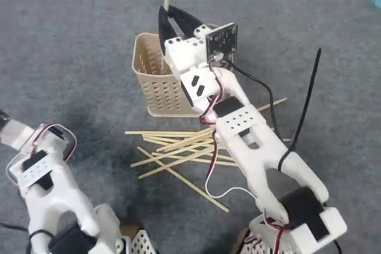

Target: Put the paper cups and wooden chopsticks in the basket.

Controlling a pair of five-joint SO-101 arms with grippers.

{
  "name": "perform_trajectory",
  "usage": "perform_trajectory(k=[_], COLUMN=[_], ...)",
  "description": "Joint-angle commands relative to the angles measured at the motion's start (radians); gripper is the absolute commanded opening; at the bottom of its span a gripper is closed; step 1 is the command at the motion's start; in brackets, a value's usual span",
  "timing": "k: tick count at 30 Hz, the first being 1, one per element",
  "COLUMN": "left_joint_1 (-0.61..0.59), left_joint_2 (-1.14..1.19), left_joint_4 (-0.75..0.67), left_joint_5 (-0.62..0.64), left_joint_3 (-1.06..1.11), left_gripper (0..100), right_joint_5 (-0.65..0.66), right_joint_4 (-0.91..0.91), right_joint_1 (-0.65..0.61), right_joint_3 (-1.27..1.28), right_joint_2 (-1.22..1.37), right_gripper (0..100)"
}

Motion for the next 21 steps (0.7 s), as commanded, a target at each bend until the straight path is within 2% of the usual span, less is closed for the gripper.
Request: perform_trajectory(k=[1, 6, 12, 15, 21], left_joint_1=[0.002, 0.002, 0.002, 0.002, 0.002], left_joint_2=[-0.002, -0.002, -0.002, -0.002, -0.002], left_joint_4=[-0.029, -0.029, -0.029, -0.029, -0.029], left_joint_5=[0.009, 0.009, 0.009, 0.009, 0.009], left_joint_3=[-0.039, -0.039, -0.039, -0.039, -0.039], left_gripper=[11, 11, 11, 11, 11], right_joint_5=[-0.003, -0.006, -0.009, -0.009, -0.011], right_joint_4=[0.058, 0.213, 0.308, 0.487, 0.995], right_joint_1=[-0.027, -0.042, -0.038, -0.036, -0.041], right_joint_3=[-0.012, -0.014, -0.011, -0.009, -0.009], right_joint_2=[-0.048, -0.105, -0.259, -0.390, -0.704], right_gripper=[5.8, 19.9, 19.1, 16.2, 11.8])
